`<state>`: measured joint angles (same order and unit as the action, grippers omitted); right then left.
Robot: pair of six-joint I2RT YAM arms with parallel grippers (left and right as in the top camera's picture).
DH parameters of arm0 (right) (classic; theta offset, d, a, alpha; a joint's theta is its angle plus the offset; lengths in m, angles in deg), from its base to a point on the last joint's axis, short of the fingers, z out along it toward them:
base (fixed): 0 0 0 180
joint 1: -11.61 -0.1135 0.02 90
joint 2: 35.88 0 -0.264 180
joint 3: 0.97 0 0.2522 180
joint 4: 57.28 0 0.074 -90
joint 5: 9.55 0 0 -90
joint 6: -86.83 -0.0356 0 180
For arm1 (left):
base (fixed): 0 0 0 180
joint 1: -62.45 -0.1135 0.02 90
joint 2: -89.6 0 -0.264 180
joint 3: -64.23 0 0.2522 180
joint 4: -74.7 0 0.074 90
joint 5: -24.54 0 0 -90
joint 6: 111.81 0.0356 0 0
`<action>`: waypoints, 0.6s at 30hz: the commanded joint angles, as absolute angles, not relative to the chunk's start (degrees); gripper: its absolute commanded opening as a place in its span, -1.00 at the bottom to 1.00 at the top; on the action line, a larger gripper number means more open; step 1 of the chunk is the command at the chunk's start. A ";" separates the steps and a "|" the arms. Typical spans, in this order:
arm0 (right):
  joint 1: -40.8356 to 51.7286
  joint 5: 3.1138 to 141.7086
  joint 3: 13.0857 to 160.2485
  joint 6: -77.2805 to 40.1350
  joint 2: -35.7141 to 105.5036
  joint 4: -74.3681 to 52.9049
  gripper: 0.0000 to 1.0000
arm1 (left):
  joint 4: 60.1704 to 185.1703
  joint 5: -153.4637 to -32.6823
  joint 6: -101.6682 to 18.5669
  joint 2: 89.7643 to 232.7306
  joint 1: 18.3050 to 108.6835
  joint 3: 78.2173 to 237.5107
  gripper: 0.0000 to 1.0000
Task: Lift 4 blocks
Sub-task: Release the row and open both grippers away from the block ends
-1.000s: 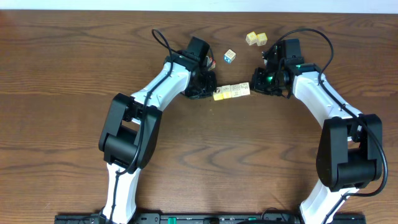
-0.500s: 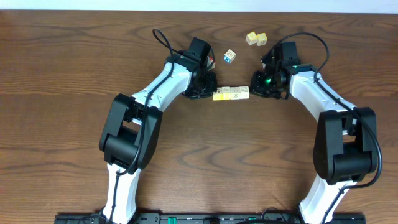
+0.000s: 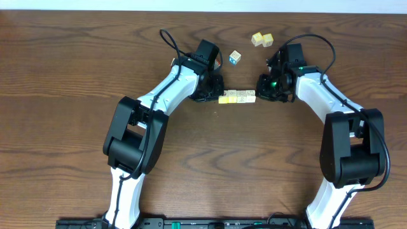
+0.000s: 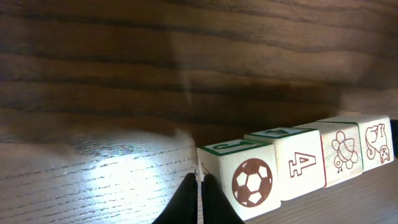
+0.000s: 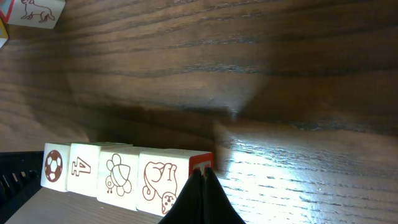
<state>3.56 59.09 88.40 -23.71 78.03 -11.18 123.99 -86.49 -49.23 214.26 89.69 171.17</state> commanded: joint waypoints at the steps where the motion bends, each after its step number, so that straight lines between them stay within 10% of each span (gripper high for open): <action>1: 1.00 47.68 88.84 -23.27 78.44 -11.05 -0.98 | 121.96 -94.36 -49.85 215.59 93.38 172.16 -0.86; 18: 1.02 50.32 84.80 -23.29 78.62 -14.04 -0.98 | 122.00 -94.34 -50.00 217.37 93.38 172.16 -0.86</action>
<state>3.56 59.48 86.77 -23.67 77.85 -13.54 123.75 -86.69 -49.26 216.14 90.00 171.17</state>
